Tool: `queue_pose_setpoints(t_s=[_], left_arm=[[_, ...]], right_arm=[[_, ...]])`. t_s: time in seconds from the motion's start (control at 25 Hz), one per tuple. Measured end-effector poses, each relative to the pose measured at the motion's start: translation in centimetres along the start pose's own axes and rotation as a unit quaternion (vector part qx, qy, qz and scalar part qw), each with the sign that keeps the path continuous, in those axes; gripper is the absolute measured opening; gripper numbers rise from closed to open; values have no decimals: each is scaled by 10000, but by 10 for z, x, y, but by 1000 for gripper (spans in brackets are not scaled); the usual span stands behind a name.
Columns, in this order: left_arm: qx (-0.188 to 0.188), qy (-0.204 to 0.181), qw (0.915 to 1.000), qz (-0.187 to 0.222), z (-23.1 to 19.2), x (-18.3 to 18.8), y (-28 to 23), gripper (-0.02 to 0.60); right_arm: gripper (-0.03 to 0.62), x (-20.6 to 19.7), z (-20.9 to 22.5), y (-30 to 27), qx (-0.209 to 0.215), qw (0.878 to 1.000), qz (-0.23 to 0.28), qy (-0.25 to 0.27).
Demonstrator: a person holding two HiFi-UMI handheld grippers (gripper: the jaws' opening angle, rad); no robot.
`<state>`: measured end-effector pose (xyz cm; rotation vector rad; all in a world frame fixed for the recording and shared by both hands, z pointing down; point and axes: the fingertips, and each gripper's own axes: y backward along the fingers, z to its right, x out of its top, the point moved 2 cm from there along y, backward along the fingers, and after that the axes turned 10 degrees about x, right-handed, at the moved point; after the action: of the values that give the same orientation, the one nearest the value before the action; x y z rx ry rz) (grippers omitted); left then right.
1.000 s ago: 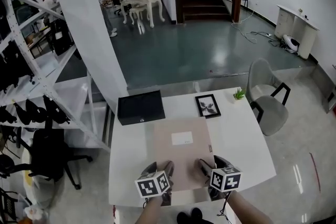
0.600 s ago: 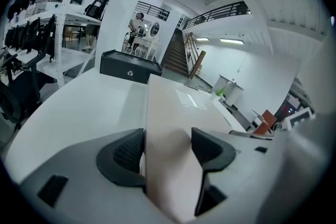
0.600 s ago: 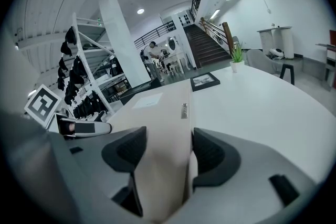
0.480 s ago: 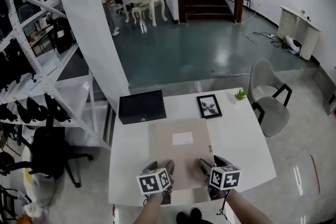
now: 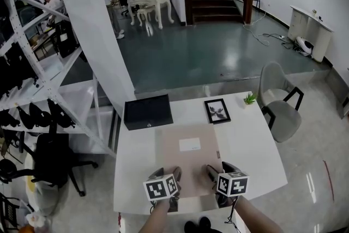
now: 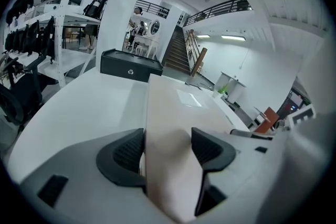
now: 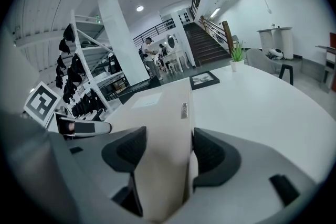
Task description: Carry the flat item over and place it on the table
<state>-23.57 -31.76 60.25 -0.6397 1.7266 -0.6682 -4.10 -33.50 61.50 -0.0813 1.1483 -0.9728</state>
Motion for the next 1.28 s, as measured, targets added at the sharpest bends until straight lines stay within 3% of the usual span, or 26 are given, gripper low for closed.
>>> queue_pose_setpoints(t_s=[0.6,0.88,1.28], left_arm=[[-96,90,9997,-209,-3,0,-2,286],[-210,167,9995,171,-4,9,10,287],[-259,-186,9965,768,1,21,43,285]], right_arm=[[287,2,-3,2,-41,10000,-1,14],[284,8,-5,10,-52,9997,242,72],[250,31,-24,41,98,9963,795,312]])
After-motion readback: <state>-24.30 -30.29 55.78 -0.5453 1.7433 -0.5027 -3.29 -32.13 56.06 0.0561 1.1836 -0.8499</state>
